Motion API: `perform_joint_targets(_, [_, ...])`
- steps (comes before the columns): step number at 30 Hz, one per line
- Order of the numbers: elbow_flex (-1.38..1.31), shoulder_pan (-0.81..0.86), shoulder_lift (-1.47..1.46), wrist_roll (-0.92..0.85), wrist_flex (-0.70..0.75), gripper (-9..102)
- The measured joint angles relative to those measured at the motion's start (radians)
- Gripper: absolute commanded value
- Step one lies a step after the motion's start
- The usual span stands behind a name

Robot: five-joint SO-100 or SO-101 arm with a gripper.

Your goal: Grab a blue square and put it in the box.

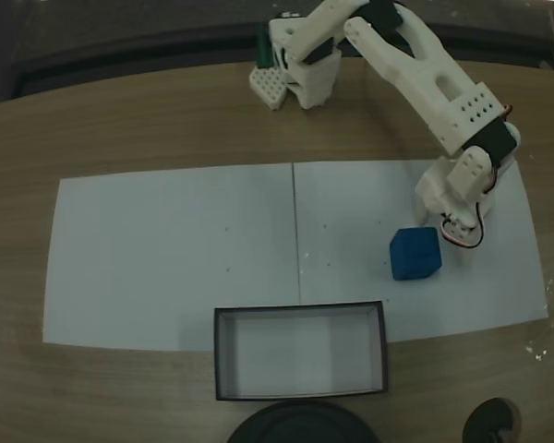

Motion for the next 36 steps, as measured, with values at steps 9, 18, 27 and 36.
perform_joint_targets(9, [-0.072,0.115,0.034,-0.003,0.069,38])
perform_joint_targets(18, [-0.077,0.15,0.035,-0.003,0.071,35])
perform_joint_targets(27, [-0.034,0.149,0.04,0.006,0.052,7])
perform_joint_targets(36, [-0.031,0.146,0.044,-0.003,0.052,1])
